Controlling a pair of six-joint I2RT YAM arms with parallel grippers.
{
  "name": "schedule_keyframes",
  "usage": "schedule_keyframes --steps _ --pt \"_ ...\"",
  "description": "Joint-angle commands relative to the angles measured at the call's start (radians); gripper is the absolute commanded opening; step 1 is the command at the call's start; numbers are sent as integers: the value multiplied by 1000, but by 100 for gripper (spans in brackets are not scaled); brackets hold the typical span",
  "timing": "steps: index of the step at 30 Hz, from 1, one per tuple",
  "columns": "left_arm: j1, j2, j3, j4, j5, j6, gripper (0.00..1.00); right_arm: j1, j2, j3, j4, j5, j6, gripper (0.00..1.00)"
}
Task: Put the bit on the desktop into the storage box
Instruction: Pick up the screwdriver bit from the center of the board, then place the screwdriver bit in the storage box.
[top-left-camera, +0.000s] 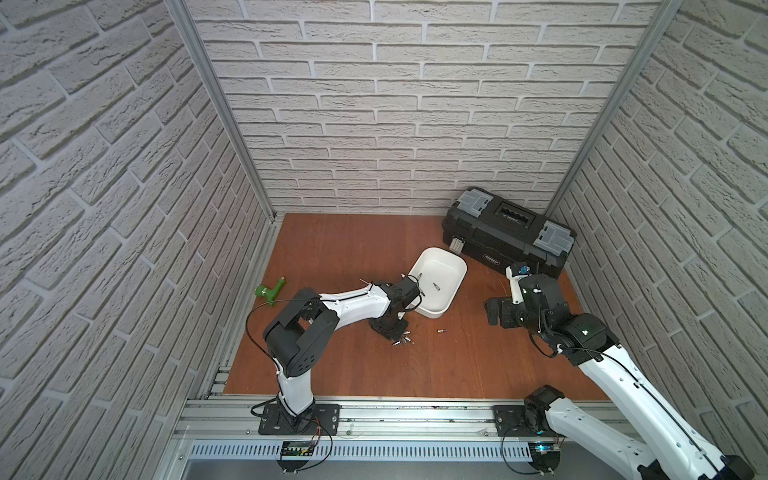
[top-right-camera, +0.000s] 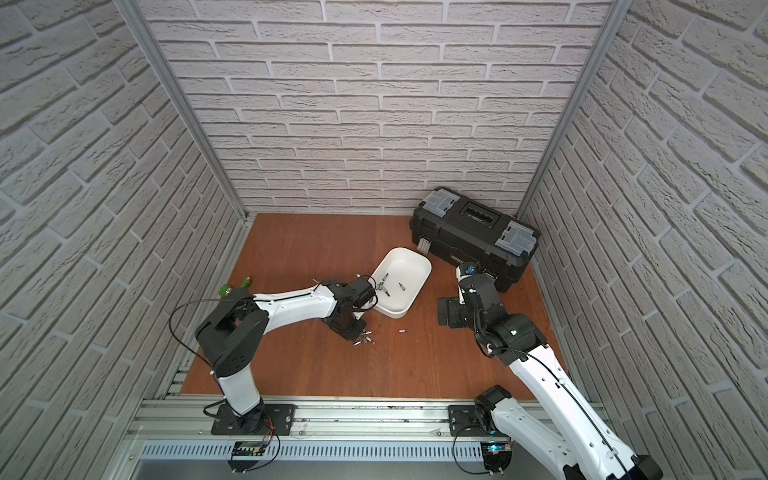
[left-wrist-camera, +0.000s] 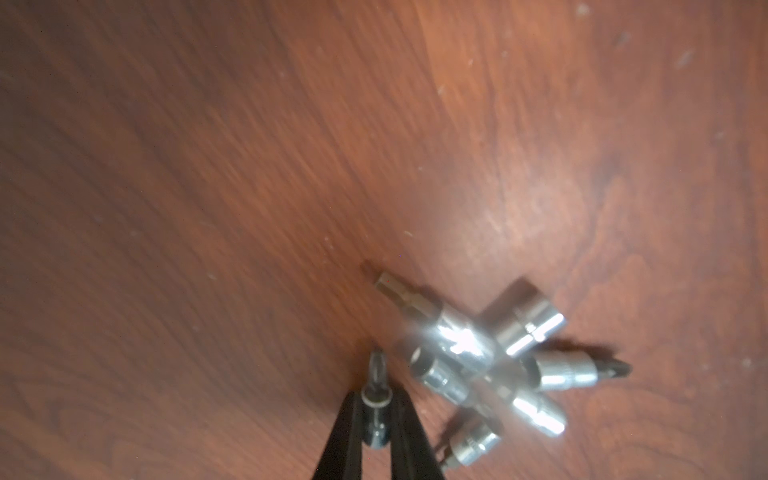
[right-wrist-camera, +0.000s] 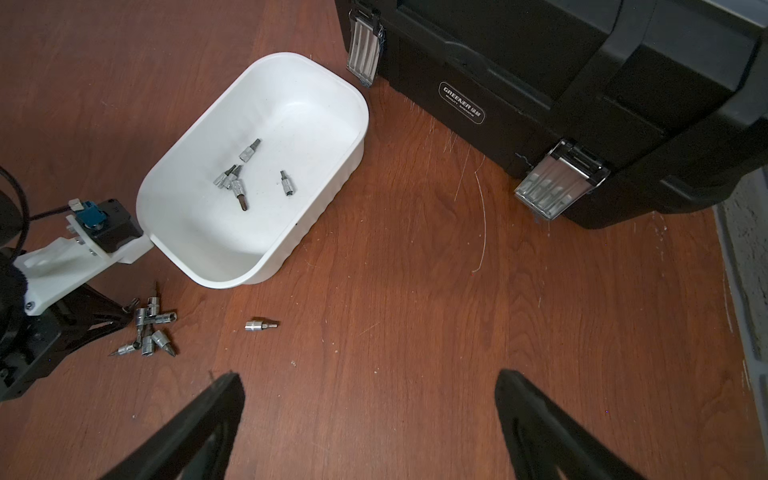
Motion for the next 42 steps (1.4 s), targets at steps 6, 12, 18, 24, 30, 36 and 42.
schedule_keyframes --steps 6,12,18,24,30,36,42 --pt "18 -53 -23 3 -6 1 12 -8 -19 -10 14 20 2 99" --pt "28 -106 -8 -24 -25 9 12 -8 -19 -4 9 19 2 99" --pt "39 -165 36 -67 -43 25 12 -9 -19 0 9 19 2 99" --pt "44 -188 116 -123 -69 50 12 -9 -16 2 12 12 2 99" --pt "45 -179 211 -143 -68 85 13 -9 -8 4 16 8 1 99" --pt "47 -127 320 -146 -71 129 13 -9 -2 8 20 2 1 99" --pt "50 -44 432 -135 -56 172 13 -9 -6 9 19 3 2 99"
